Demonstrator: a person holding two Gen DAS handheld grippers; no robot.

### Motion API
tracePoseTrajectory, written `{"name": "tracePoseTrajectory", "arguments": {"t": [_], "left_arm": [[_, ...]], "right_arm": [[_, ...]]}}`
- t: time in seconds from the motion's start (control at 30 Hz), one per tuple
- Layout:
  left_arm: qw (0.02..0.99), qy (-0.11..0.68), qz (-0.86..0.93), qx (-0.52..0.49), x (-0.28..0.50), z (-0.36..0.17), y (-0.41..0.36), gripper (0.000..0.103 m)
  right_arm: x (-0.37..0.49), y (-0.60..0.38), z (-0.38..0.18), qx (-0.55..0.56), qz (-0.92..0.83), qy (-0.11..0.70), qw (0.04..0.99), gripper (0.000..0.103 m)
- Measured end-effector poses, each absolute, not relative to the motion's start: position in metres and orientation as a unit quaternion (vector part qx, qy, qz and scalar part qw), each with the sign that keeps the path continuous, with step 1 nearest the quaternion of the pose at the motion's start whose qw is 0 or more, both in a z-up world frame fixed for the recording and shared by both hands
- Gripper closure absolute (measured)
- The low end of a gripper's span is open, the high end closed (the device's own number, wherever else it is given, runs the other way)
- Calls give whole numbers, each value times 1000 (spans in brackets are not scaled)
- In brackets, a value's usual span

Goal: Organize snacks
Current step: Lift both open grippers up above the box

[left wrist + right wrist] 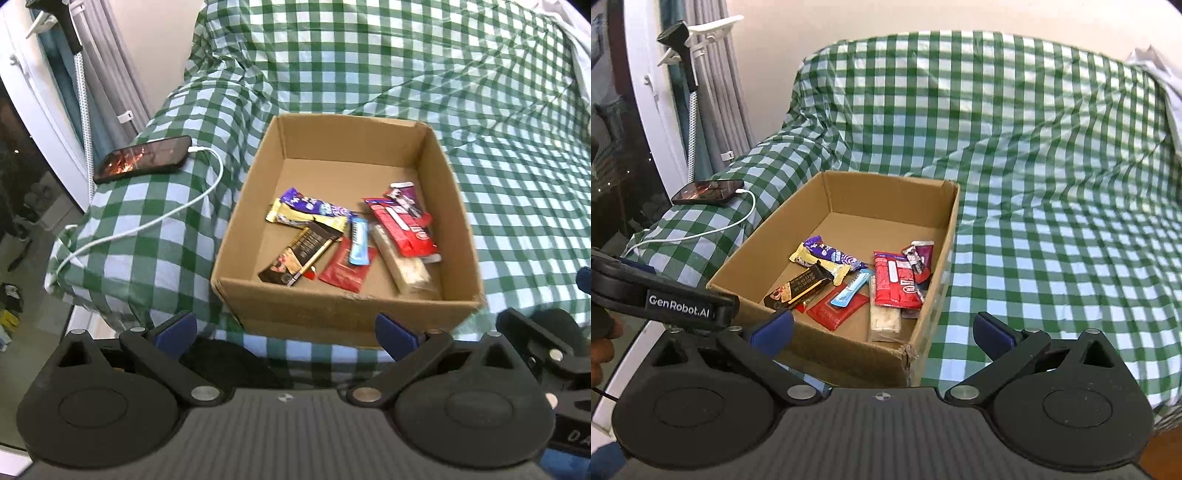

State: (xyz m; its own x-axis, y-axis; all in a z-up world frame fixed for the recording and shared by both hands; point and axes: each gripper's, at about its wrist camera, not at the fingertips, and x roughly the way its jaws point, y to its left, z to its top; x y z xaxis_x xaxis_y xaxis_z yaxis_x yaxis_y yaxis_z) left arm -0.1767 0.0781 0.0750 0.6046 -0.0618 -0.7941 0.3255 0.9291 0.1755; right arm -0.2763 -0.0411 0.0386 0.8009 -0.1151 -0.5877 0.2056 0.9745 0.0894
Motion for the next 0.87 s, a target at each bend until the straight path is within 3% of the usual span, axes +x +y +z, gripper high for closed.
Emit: {"name": "tracePoseTrajectory", "arguments": {"t": [0.87], "left_arm": [[898,403,-99,145,-208,86,88,0]], "right_arm": [[-306,-31,50,57,-82,270,958,1]]}}
